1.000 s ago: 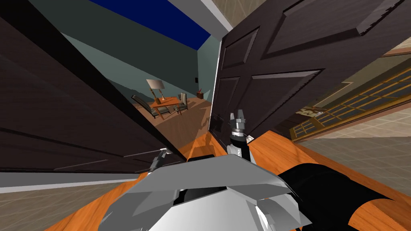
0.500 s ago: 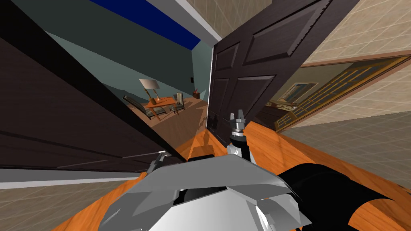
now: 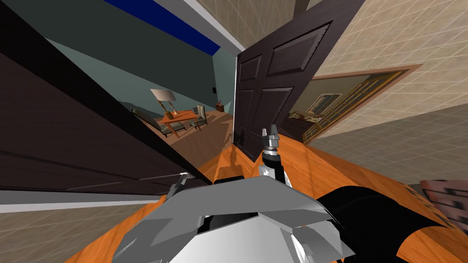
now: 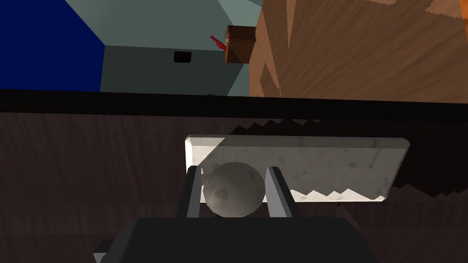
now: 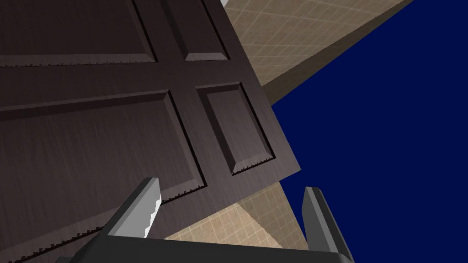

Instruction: Pull the door open

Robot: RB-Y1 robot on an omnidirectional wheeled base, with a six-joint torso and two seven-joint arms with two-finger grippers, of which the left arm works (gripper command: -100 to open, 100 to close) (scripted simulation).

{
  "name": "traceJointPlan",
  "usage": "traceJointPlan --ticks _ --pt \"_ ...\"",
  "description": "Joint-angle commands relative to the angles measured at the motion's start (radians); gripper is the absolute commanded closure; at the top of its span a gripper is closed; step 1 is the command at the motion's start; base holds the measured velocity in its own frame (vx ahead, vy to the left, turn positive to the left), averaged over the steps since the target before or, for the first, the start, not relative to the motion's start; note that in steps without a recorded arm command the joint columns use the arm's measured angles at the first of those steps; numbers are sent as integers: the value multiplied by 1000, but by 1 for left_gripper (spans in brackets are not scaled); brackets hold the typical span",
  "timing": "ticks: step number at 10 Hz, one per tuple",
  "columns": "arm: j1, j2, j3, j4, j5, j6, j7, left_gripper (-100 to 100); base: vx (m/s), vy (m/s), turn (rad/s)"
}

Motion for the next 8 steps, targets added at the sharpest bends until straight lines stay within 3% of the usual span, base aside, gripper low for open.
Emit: traceJointPlan --ticks 1,6,8 --pt "4 3 -4 3 0 -7 2 100 -195 45 -139" --pt "-2 17 -14 25 3 -34 9 100 -226 67 -171" --pt "-1 15 -18 22 1 -31 9 100 -166 42 -81"
